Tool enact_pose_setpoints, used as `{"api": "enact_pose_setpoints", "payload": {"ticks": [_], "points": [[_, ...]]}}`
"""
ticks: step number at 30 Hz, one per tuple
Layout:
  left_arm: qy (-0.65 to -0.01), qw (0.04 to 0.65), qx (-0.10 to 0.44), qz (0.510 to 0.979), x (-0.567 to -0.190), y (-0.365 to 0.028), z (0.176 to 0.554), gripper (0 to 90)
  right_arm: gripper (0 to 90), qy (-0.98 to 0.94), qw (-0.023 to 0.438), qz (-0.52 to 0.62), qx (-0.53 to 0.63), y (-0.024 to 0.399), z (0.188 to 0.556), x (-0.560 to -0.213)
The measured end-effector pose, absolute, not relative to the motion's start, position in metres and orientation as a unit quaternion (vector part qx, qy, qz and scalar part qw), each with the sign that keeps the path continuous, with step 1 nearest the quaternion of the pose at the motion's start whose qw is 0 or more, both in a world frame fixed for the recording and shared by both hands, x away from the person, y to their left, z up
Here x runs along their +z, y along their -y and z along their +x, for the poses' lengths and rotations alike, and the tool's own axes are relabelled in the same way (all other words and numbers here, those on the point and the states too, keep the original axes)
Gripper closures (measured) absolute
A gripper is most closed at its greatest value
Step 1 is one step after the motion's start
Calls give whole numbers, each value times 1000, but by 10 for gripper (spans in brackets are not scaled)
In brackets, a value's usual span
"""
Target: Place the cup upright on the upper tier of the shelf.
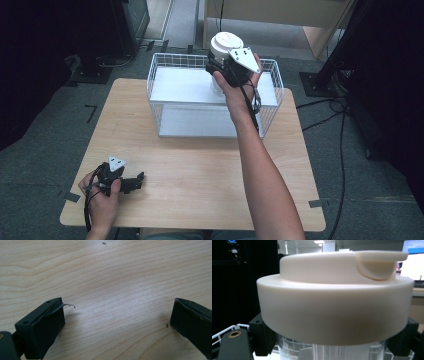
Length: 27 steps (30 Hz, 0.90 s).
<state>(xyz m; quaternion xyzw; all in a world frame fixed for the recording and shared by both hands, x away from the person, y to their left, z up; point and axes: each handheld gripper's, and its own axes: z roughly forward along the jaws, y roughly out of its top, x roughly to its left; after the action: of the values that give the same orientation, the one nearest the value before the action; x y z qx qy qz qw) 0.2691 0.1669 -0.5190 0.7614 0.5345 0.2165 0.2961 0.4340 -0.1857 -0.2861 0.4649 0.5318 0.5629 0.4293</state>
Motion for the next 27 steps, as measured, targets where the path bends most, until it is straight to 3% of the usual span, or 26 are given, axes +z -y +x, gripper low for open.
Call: {"api": "enact_pose_setpoints", "payload": {"ticks": [1,2,3,4,15,27], "points": [[-534,296,217,761,-519,-167,269,0,143,-532,429,465,563,186,434,-286],[-534,296,216,762,-519,-167,269,0,60,-542,423,468,555,186,433,-286],[-534,296,217,762,-519,-167,269,0,60,-542,423,468,555,186,433,-286],[-534,296,217,761,-519,-167,269,0,0,-550,419,468,551,186,432,-287],[-534,296,217,762,-519,-167,269,0,0,-574,386,466,551,205,413,-313],[-534,296,217,762,-519,-167,269,0,0,-581,386,464,546,238,376,-345]]}}
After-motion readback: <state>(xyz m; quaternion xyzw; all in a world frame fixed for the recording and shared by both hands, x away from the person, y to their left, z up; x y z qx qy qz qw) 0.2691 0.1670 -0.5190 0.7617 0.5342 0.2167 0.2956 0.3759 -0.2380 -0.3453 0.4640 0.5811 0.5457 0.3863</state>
